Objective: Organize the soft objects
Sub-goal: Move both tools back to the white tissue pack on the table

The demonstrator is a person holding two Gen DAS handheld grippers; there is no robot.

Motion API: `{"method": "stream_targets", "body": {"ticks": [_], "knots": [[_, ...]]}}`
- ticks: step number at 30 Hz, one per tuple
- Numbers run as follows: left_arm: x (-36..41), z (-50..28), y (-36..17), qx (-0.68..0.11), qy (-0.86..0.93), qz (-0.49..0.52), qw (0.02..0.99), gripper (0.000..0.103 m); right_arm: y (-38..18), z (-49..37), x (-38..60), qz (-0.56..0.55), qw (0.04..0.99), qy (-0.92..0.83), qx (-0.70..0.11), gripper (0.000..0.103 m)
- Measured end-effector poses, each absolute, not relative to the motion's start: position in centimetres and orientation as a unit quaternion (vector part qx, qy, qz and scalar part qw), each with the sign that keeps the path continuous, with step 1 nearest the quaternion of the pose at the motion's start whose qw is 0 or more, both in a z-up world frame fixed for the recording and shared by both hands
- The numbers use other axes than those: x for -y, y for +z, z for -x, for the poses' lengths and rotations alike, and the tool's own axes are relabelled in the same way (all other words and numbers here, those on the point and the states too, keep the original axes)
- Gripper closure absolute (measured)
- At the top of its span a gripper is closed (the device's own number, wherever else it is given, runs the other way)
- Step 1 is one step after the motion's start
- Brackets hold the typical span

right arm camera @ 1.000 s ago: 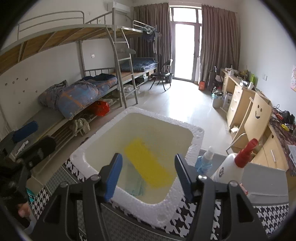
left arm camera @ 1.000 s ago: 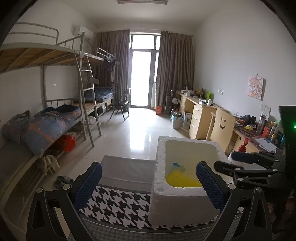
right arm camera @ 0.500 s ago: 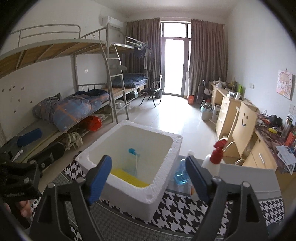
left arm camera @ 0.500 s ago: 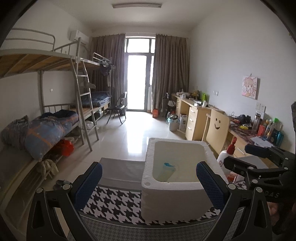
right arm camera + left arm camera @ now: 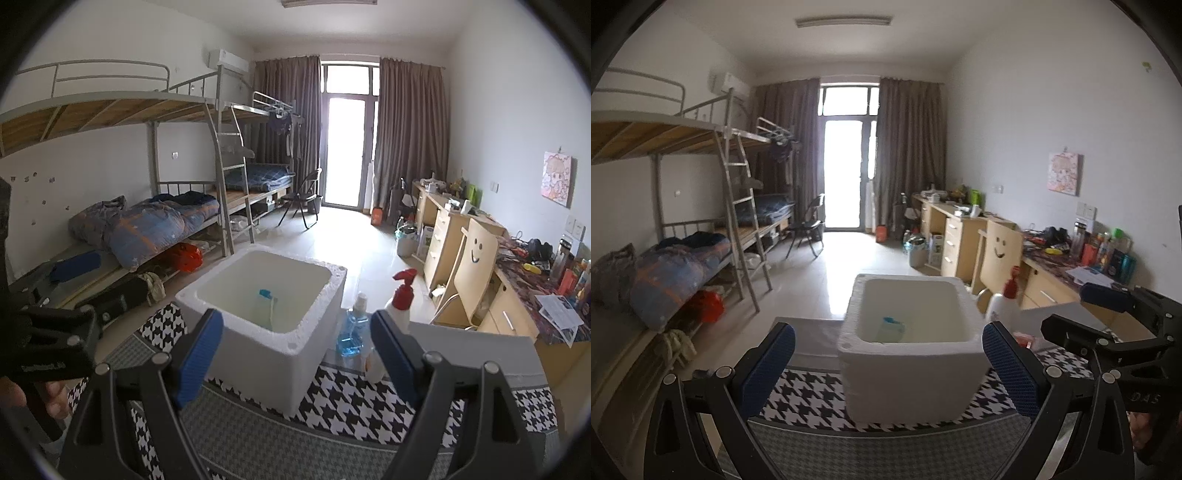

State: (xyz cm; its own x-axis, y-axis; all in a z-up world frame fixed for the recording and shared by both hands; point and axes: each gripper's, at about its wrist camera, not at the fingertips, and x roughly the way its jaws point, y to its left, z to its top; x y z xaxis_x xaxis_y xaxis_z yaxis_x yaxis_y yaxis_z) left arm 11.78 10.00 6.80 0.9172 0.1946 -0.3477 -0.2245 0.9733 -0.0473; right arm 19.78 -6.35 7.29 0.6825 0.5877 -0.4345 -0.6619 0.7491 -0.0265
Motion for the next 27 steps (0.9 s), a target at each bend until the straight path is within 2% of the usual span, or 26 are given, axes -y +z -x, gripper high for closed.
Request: {"method": "stream_targets", "body": {"ticks": [13, 17, 27], "knots": [[-6.9, -9.5, 7.1, -0.15, 0.069, 0.04, 0.986, 0.001, 7.3, -16.4, 9.8, 0.07, 0.925, 0.332, -0.171, 0.012], [-6.4, -8.9, 7.0, -0.148, 0.063, 0.038, 0.986, 0.001, 7.2, -15.7, 10.8, 0.063, 0.929, 0.325, -0.163, 0.007], [-4.6, -7.5, 6.5, -0.134, 0.051, 0.032, 0.989, 0.001, 6.9, -14.1, 13.0, 0.056, 0.939, 0.305, -0.153, 0.007]]}}
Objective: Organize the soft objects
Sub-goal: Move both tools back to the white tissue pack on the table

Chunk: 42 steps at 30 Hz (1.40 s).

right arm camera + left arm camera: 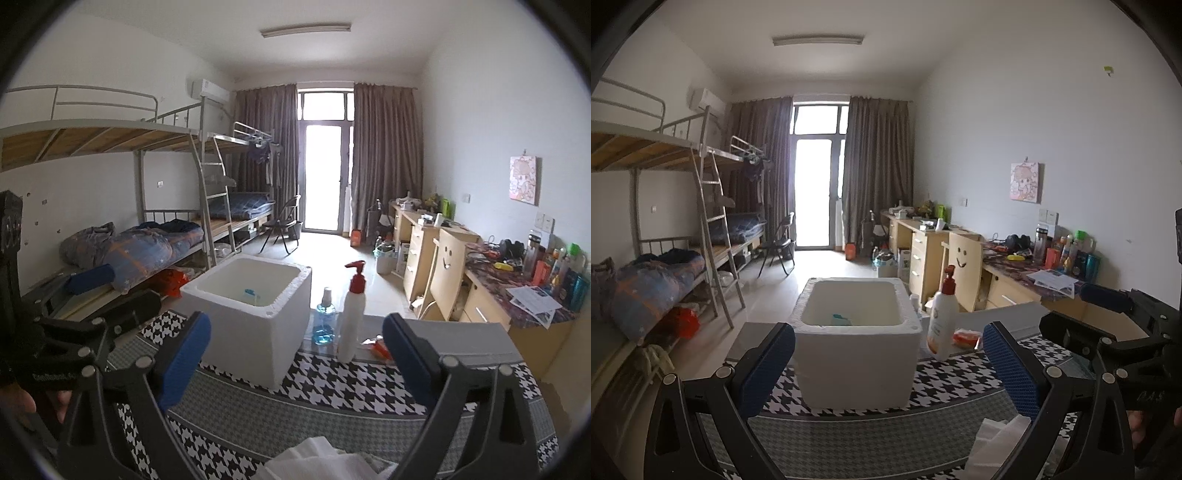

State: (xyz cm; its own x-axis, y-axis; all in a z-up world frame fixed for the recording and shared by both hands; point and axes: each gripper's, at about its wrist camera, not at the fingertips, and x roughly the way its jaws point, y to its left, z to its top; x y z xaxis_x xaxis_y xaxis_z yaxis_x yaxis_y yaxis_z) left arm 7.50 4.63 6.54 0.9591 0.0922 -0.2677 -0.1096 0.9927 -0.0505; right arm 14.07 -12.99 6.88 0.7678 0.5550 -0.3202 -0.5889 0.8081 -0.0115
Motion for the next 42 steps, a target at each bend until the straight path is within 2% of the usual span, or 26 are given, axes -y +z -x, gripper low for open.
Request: {"method": "stream_targets", "body": {"ticks": [42], "knots": [[1.6, -6.9, 1.0, -0.169, -0.053, 0.026, 0.984, 0.001, 1.7, -12.0, 21.1, 0.012, 0.959, 0.213, -0.188, 0.007]]}}
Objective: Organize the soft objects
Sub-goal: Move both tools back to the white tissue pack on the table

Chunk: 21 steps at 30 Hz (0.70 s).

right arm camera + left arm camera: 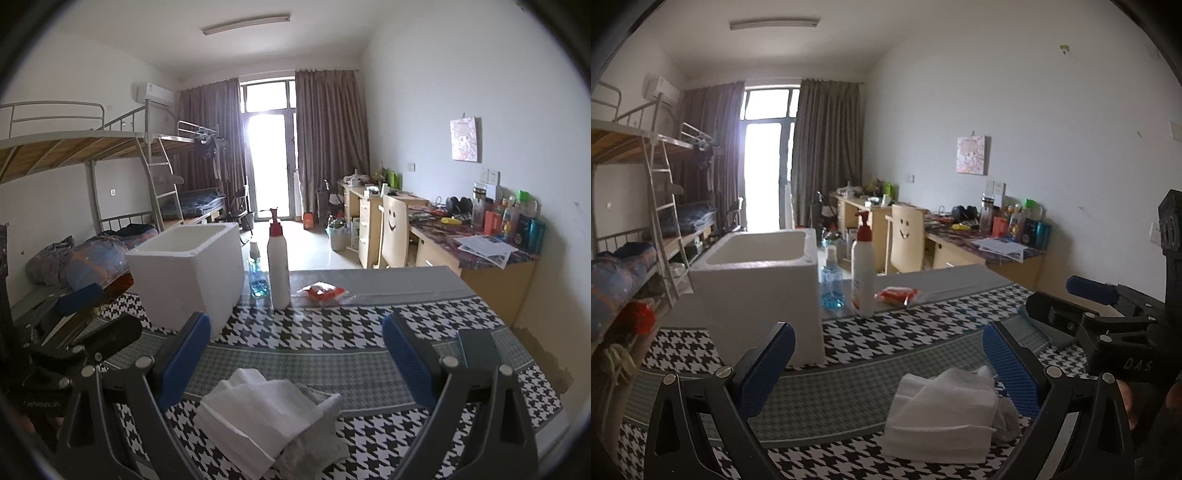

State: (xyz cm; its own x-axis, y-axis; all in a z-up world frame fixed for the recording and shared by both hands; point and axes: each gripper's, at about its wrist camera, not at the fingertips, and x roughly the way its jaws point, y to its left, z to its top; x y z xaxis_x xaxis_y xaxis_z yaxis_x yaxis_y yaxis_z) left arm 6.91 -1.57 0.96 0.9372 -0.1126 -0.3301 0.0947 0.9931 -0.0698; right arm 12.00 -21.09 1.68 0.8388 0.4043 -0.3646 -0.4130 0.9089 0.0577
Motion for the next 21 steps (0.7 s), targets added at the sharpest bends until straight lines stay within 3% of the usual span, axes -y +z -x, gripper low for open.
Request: {"method": "stream_targets", "body": {"ticks": [21], "knots": [[3.3, -8.1, -3.5, -0.242, -0.067, 0.018, 0.968, 0.001, -2.4, -12.0, 23.1, -0.006, 0.949, 0.201, -0.242, 0.007]]}}
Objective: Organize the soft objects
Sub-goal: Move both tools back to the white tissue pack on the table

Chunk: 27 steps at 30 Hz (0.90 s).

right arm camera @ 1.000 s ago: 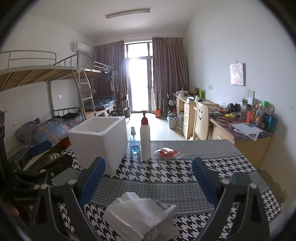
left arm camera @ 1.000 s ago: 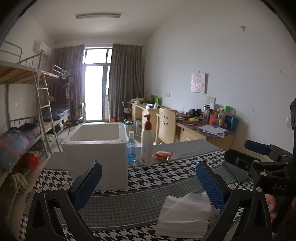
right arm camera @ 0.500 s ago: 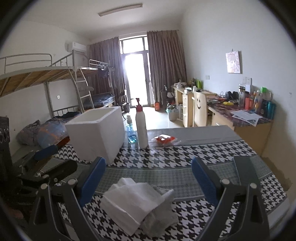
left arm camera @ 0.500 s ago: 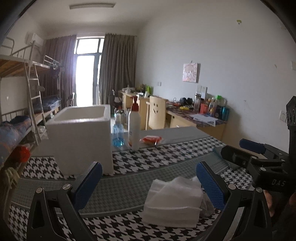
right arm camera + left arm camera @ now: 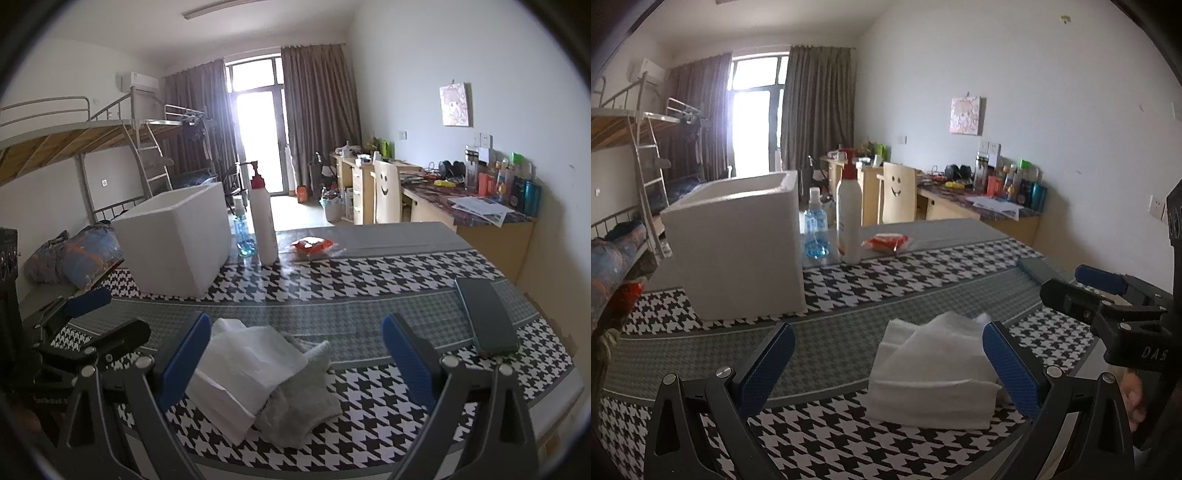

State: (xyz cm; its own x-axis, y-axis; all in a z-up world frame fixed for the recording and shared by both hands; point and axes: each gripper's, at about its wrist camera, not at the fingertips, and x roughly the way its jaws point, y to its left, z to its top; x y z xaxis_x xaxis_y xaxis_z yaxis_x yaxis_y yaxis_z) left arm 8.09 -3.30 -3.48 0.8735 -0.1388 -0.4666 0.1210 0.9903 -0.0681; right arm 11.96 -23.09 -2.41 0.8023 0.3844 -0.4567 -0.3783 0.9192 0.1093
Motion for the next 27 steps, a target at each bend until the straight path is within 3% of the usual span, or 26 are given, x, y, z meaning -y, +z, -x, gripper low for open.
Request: {"method": "stream_targets", "body": {"ticks": [27], "knots": [[4.1, -11.3, -8.5, -0.349, -0.075, 0.021, 0.934, 0.004, -5.9, -13.4, 23.8, -0.01, 0.937, 0.191, -0.293, 0.007]]}}
